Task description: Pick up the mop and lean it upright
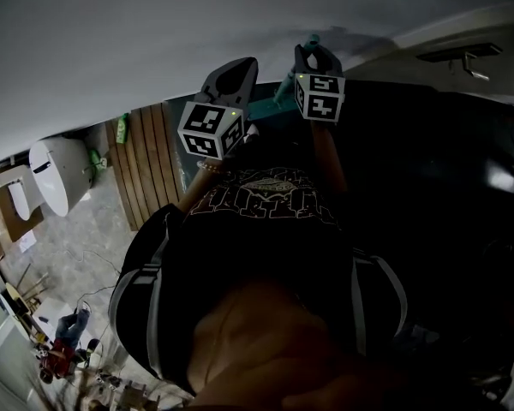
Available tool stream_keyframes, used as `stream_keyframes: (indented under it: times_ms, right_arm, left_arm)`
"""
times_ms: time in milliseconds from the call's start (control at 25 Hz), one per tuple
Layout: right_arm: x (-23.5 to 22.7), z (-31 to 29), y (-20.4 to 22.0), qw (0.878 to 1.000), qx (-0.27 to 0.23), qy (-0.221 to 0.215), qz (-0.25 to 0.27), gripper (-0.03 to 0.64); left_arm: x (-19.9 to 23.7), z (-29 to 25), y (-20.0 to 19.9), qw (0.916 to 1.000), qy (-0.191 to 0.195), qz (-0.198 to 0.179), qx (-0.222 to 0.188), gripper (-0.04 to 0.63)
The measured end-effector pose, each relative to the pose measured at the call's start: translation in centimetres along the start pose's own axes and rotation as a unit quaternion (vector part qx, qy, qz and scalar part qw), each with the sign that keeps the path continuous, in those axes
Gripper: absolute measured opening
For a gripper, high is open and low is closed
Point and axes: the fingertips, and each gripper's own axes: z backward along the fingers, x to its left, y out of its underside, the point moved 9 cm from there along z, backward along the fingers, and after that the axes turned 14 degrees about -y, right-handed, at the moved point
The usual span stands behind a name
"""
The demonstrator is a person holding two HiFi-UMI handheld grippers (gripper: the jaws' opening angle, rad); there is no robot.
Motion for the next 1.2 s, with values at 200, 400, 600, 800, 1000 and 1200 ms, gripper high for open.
stream_keyframes:
  times_ms: [200, 400, 600, 800, 1000, 1200]
  right_arm:
    - [1.3, 2.7, 1.1, 1.000, 0.004, -0.012, 0.000, 0.126]
    - [2.9, 5.3, 2.5, 1.000, 0.008, -0.021, -0.002, 0.126]
    - [3.6, 7.0, 3.4, 1.000, 0.002, -0.014, -0.004, 0.124]
    - [3.5, 7.9, 4.0, 1.000, -0.005, 0.003, -0.017, 0.123]
    - [3.1, 9.0, 3.6, 0.999, -0.013, 0.008, -0.031, 0.123]
    - [3.0, 11.1, 1.8, 0.999, -0.031, 0.017, -0.034, 0.123]
  left_arm:
    - [-0.6, -0.3, 0.2, 1.0000, 0.008, 0.000, 0.003, 0.037]
    - [-1.5, -0.5, 0.6, 0.9998, 0.018, -0.003, 0.008, 0.037]
    - [-2.5, -0.5, 0.8, 0.9995, 0.029, -0.007, 0.011, 0.037]
    - [-3.2, -0.3, 0.9, 0.9992, 0.038, -0.013, 0.010, 0.037]
    - [-3.5, -0.3, 0.7, 0.9990, 0.041, -0.017, 0.009, 0.037]
    - [-3.7, -0.3, 0.4, 0.9990, 0.042, -0.016, 0.004, 0.037]
